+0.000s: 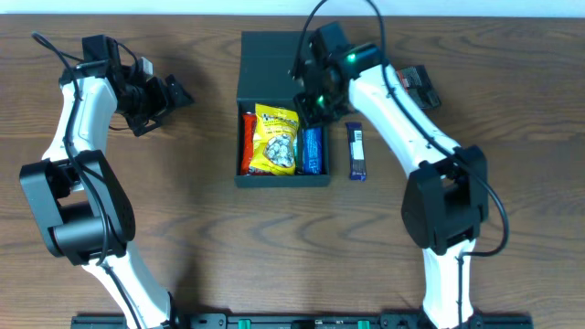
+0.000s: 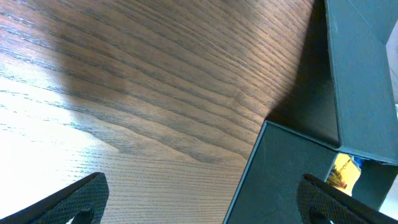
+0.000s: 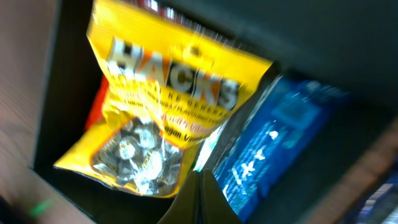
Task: Pack container
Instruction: 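Press the yellow bag flat inside the box with the right gripper, then move the right gripper to the dark HARIBO packet and grasp it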
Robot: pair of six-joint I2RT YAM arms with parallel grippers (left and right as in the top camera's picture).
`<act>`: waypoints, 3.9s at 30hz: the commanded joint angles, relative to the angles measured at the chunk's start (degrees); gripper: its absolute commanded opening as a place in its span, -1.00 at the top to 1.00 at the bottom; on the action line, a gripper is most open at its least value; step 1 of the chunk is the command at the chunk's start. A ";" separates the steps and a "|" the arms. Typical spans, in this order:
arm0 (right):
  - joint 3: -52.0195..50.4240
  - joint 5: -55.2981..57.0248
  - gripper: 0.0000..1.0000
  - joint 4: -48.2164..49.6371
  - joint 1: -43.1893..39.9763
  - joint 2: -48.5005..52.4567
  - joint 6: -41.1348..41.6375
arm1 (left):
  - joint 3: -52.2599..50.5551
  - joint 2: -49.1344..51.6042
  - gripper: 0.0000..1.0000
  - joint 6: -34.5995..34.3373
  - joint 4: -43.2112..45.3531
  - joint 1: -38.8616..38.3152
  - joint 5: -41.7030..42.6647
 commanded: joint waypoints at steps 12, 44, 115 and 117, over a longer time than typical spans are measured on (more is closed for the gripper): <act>-9.79 -1.77 0.97 9.35 4.83 0.33 0.22 | 1.49 -0.57 -0.96 0.24 -0.22 -0.81 -0.35; -1.01 0.22 0.97 10.67 6.25 2.54 2.23 | 1.46 -0.57 -0.95 1.16 -1.51 -1.97 -0.44; 1.20 16.06 0.88 8.87 -18.27 -3.87 23.26 | 1.46 -0.57 -0.95 1.31 -1.70 -1.97 -0.46; 1.07 14.12 0.88 7.98 -20.74 -3.21 25.24 | 1.46 -0.57 -0.95 1.31 -1.66 -1.97 -0.61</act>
